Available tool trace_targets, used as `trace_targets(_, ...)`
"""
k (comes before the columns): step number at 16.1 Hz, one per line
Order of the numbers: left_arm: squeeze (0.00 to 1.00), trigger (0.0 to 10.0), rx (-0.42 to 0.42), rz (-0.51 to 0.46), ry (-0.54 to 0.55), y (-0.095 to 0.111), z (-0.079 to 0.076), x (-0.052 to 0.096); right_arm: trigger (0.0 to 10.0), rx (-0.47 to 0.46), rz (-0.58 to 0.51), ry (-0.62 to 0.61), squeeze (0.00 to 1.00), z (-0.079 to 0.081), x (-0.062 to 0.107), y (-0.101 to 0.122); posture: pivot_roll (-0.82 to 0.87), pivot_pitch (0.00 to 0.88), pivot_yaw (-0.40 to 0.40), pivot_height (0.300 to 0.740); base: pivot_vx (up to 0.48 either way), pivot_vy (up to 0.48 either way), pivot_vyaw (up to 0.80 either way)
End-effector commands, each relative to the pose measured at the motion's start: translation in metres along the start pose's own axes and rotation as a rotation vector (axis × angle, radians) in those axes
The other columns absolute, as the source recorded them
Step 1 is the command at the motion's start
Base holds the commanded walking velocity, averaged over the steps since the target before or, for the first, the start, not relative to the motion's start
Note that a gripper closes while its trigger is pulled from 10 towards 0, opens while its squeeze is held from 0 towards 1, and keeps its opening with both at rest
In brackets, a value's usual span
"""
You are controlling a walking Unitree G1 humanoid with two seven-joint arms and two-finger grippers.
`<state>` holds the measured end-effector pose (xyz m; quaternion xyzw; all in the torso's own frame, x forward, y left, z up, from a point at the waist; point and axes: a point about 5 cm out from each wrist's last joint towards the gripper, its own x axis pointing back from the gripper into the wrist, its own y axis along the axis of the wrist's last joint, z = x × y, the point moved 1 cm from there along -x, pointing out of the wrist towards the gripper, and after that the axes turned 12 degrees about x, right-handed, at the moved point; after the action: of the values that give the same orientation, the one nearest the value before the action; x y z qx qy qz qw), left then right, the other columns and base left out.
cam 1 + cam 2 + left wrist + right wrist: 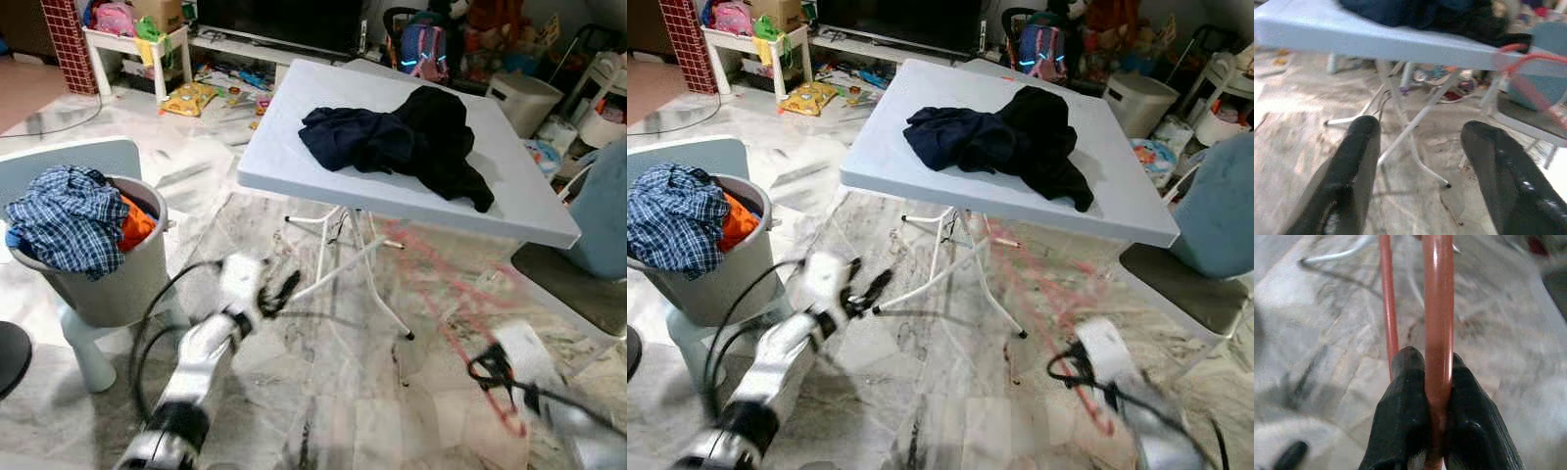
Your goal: Hang hanger
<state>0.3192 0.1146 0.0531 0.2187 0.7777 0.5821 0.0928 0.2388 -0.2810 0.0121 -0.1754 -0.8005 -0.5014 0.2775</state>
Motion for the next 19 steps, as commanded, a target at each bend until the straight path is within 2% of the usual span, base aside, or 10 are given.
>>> trace_targets(1, 1.00, 10.0, 0.026, -0.018, 0.021, 0.005, -0.001, 0.000, 0.0, -0.093, -0.038, -0.099, 0.00, -0.014, 0.006, 0.005, 0.18, 0.000, -0.165, 0.740, 0.000, 0.000, 0.00)
trace_targets(2, 1.00, 10.0, 0.042, -0.020, 0.048, 0.005, 0.000, 0.001, 0.0, -0.169, -0.058, -0.140, 0.00, -0.012, 0.009, 0.005, 0.17, 0.000, -0.161, 0.740, 0.000, 0.000, 0.00)
trace_targets(3, 1.00, 10.0, 0.050, -0.029, 0.074, 0.008, 0.002, 0.000, 3.8, -0.225, -0.117, -0.148, 0.00, -0.006, 0.012, 0.013, 0.17, 0.000, -0.157, 0.740, 0.000, 0.000, 0.00)
trace_targets(4, 1.00, 10.0, 0.061, -0.030, 0.089, 0.011, 0.003, -0.002, 10.0, -0.257, -0.144, -0.157, 0.00, 0.000, 0.013, 0.019, 0.17, 0.000, -0.155, 0.740, 0.000, 0.000, 0.00)
trace_targets(7, 1.00, 10.0, 0.073, -0.028, 0.092, 0.017, 0.003, -0.006, 10.0, -0.356, -0.207, -0.207, 0.00, 0.013, 0.014, 0.035, 0.16, 0.000, -0.146, 0.740, 0.000, 0.000, 0.00)
trace_targets(8, 0.94, 10.0, 0.078, -0.014, 0.092, 0.017, 0.002, -0.005, 10.0, -0.392, -0.212, -0.225, 0.00, 0.021, 0.014, 0.040, 0.16, 0.000, -0.142, 0.740, 0.000, 0.000, -0.76)
trace_targets(9, 0.56, 10.0, 0.085, -0.004, 0.088, 0.016, 0.002, -0.005, 10.0, -0.407, -0.212, -0.232, 0.00, 0.023, 0.015, 0.042, 0.16, 0.000, -0.140, 0.740, 0.000, 0.000, -0.76)
trace_targets(10, 0.00, 10.0, 0.085, 0.003, 0.086, 0.016, 0.002, -0.005, 10.0, -0.413, -0.212, -0.234, 0.00, 0.024, 0.015, 0.042, 0.16, 0.000, -0.138, 0.740, 0.000, 0.000, -0.76)
trace_targets(19, 0.00, 10.0, 0.118, 0.036, 0.072, 0.014, -0.003, -0.008, 10.0, -0.413, -0.189, -0.247, 0.00, 0.028, 0.016, 0.042, 0.16, 0.000, -0.147, 0.740, 0.000, 0.000, -0.76)
